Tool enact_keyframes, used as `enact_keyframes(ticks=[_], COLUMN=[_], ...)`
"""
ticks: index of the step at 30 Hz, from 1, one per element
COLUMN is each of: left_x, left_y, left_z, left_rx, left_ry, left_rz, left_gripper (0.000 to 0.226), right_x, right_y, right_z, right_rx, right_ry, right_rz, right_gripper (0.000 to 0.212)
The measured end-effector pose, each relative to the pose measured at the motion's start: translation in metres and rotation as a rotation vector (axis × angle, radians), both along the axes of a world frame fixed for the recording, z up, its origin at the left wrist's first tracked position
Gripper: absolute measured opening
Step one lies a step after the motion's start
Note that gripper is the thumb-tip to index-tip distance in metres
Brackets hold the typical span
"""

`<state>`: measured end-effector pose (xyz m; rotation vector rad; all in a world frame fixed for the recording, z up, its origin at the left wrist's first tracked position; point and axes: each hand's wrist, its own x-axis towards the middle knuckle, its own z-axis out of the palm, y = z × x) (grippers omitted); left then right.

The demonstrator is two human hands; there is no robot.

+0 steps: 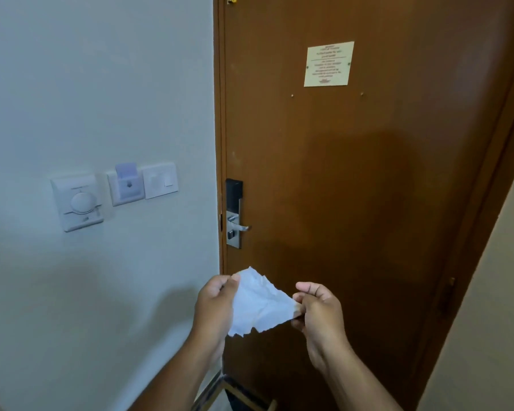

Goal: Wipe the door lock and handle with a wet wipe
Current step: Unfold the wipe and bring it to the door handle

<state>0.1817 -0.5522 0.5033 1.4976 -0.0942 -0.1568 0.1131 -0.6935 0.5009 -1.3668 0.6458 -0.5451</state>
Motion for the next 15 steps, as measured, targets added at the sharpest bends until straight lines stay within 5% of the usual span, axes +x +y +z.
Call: enact_keyframes(ticks=[6, 15], left_x=[0.085, 0.220], left_y=[-0.026, -0.042], left_z=[0.006, 0.006], left_rx=[0.007, 0.249], left_ry=[-0.007, -0.273], left_rz=[-0.175, 0.176], left_gripper=[0.024, 0.018], right_x=[0.086, 0.198], right_y=[-0.016, -0.028], right_z=[-0.002, 0.008], right_rx=[-0.041, 0.031], right_ry=[0.003, -0.140], right_rz=[0.511, 0.320], right_gripper=[0.029, 0.031])
